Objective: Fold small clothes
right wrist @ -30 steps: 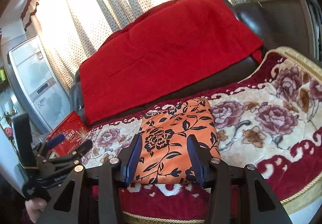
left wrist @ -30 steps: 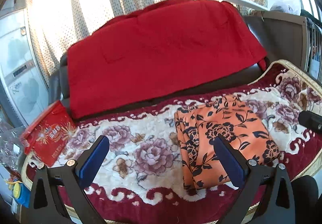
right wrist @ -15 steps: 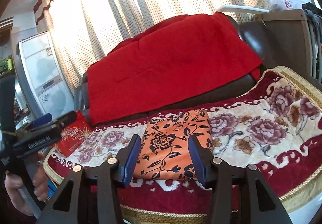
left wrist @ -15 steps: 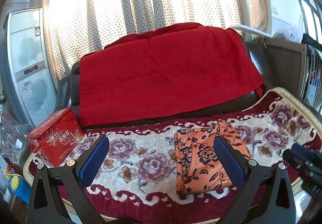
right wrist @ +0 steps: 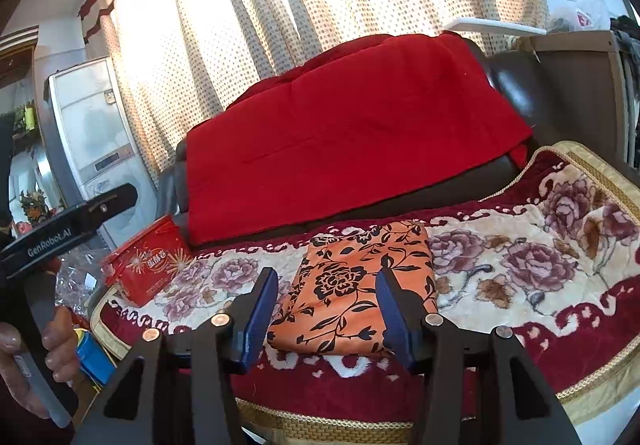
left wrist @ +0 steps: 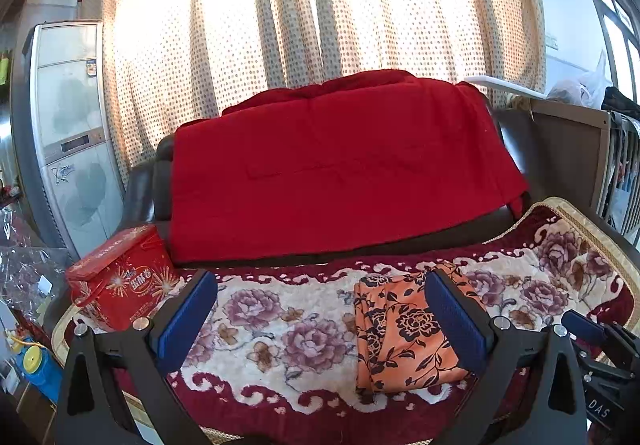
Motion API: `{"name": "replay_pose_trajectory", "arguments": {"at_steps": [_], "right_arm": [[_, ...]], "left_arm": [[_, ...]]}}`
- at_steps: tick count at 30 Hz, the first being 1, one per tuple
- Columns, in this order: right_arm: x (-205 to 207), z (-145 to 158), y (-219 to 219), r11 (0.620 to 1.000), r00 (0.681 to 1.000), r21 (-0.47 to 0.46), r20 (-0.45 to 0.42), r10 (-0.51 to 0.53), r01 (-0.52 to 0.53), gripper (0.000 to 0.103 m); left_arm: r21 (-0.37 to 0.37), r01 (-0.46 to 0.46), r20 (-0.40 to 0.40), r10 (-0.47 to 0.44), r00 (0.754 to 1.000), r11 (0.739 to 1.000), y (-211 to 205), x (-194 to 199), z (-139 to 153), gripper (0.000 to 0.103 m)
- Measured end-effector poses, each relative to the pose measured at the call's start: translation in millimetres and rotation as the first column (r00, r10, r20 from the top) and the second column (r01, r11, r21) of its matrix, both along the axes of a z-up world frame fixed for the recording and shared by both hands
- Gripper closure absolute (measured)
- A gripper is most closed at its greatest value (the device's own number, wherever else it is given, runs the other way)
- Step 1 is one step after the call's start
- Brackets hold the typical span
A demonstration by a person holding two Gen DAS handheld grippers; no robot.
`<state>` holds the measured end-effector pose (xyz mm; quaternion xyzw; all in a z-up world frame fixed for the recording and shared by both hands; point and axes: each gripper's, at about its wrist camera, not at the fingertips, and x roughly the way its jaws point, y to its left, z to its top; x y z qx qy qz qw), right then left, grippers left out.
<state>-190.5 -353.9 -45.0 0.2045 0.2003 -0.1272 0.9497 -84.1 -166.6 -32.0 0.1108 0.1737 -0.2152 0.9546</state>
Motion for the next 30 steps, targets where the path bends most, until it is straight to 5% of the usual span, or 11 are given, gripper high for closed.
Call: {"name": "replay_pose_trajectory", "arguments": {"at_steps": [10,16,30], "right_arm": [[-7,13,11,0.999,0.999,-0.051,0.041,-0.004,0.006,0.046],[-20,24,20,0.987,0.990,-0.129,0.115,-0.076,0.091,0.020],[-24,28,31,0.981,0.986,-0.159,0.145,-0.086,0.109,0.019]], "left_arm": [[-0.026,0.011,-0.006,-0.011,1.000,1.000,8,-3,6,0.000],[-0.047,0.008,-0.016,-0.009,1.000,0.999,16,-4,8,0.000],[-0.077,0.005,-0.025,-0.007,1.000,0.997,31,-5,12,0.000]]}}
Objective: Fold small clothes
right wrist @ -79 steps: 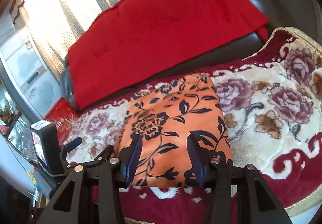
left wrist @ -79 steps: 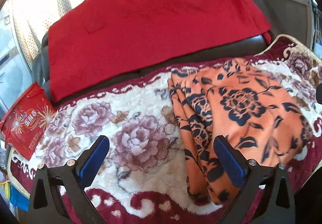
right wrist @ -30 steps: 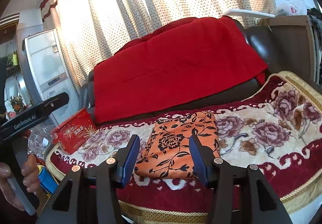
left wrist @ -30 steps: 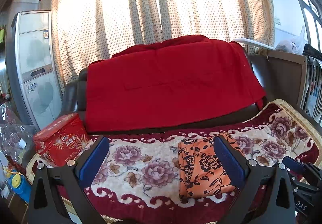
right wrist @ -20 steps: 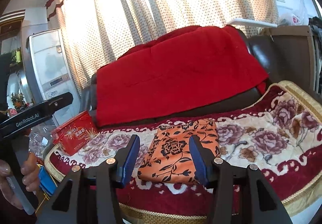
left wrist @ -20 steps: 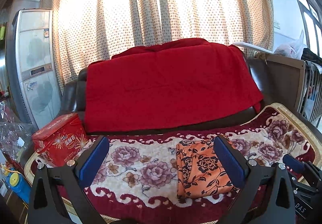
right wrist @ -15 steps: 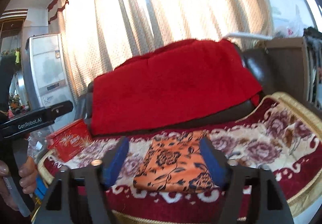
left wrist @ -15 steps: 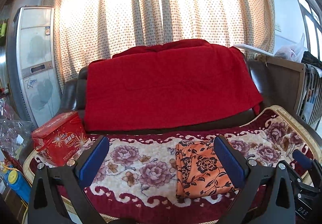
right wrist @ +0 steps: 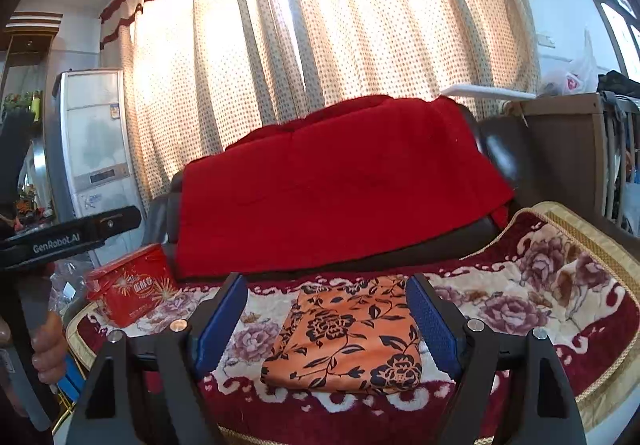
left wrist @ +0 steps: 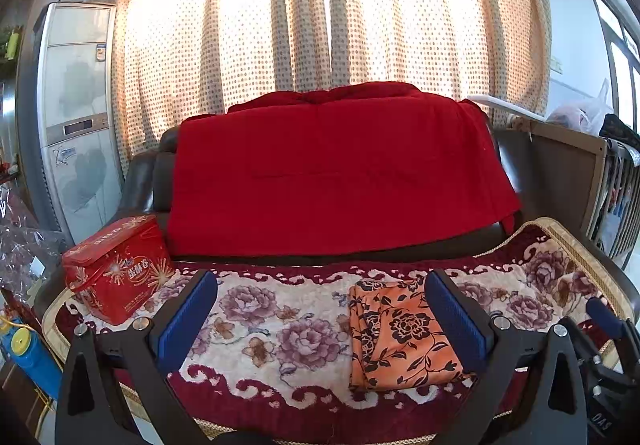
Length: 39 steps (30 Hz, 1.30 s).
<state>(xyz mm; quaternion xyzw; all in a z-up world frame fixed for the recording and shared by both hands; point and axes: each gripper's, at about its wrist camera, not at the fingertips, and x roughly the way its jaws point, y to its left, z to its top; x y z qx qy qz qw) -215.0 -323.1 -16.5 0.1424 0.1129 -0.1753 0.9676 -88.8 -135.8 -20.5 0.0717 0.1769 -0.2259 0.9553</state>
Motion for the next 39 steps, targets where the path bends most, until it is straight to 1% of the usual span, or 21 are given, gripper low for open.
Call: {"name": "replay_pose_trajectory", "arguments": {"at_steps": [3,8,11,20,31,39], "right_arm": [[-7,6,2,1.000,0.999,-0.004,0.037,-0.016,0.016,0.019],[-13,15,6,0.999,0.998,-0.014,0.063,-0.028,0.029,0.018],[-12,17,9,0.999,0.998,-0.022,0.054,-0.031,0.032,0.017],[-10,17,13,0.999,0.999,-0.008,0.021,-0.042,0.042,0.017],[-16,30,21,0.999,0.998,-0.018,0.045,-0.038,0.039,0.017],[-13,29,19,0.999,0.999,-0.009,0.041,-0.031,0.031,0.017]], "left_arm": [[-0.001,-0.004,0.004,0.004,1.000,1.000,3,-1,1,0.000],[-0.001,-0.005,0.005,0.005,1.000,1.000,6,-2,3,0.000],[0.000,-0.004,0.007,0.004,1.000,1.000,8,-5,4,0.000],[-0.014,0.001,0.027,0.000,1.000,1.000,17,-16,13,0.000],[-0.025,0.005,0.069,-0.003,0.998,1.000,23,-30,27,0.000],[-0.017,0.007,0.083,-0.006,0.996,1.000,20,-30,28,0.000]]}}
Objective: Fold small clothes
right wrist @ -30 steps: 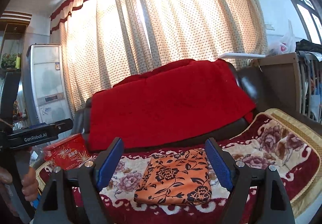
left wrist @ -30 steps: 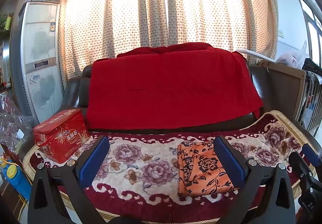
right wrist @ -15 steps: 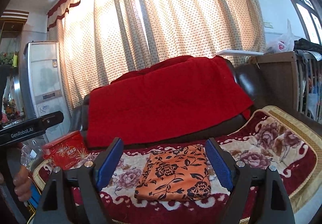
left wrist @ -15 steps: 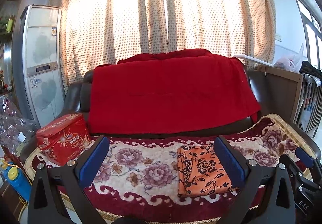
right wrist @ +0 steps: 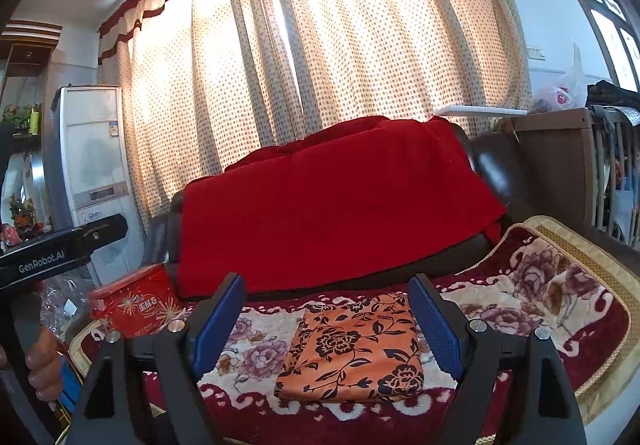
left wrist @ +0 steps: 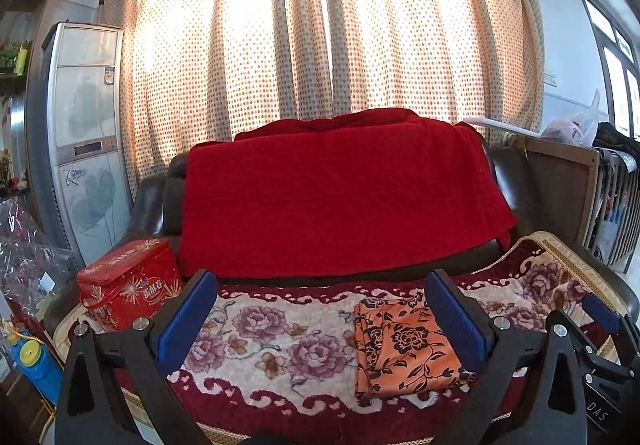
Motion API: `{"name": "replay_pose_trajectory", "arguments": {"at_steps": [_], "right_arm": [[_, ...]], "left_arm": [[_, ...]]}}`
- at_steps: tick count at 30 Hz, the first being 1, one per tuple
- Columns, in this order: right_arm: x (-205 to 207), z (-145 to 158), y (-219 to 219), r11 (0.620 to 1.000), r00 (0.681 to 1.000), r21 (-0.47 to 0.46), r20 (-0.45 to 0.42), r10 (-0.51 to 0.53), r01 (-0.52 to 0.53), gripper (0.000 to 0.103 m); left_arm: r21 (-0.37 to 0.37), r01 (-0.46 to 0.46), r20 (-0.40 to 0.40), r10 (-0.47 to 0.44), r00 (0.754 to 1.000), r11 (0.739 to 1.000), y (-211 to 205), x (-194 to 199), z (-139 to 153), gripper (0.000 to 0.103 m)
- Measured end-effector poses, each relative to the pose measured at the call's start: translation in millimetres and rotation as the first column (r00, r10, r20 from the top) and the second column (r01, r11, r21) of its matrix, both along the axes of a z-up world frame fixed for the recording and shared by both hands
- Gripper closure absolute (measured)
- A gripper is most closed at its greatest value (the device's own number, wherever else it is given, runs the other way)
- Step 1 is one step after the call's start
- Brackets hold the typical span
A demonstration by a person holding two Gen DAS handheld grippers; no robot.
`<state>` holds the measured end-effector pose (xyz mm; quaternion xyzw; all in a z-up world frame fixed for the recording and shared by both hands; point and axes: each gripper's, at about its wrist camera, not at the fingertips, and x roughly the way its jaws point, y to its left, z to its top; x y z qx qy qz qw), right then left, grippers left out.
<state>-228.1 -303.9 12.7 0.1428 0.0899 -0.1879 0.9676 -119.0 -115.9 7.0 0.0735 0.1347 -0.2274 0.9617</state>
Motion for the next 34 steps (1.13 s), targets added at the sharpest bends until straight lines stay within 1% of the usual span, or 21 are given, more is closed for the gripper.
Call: {"name": "replay_pose_trajectory", "arguments": {"at_steps": [12,19,26,30,34], "right_arm": [[9,-9,-2,1.000,1.000,0.016,-0.023,-0.005,0.005,0.017],[17,-12,-2,1.000,0.999,0.017,-0.043,0.001,0.000,0.017],[32,-12,-6,1.000,0.998,0.010,-0.062,0.006,-0.005,0.017],[41,-14,-10,1.000,0.997,0.004,-0.072,0.007,-0.007,0.017],[55,-19,-24,1.000,0.996,0.022,-0.086,0.012,-0.010,0.017]], "left_arm": [[0.011,0.011,-0.009,-0.010,1.000,1.000,-5,6,-6,0.000],[0.012,0.019,-0.030,-0.019,0.999,1.000,-9,14,-10,0.000],[0.022,0.031,-0.046,-0.030,0.998,0.999,-19,25,-14,0.000],[0.008,0.057,-0.047,-0.057,0.997,0.998,-26,33,-15,0.000],[-0.002,0.029,-0.033,-0.029,0.999,1.000,-34,46,-18,0.000]]}}
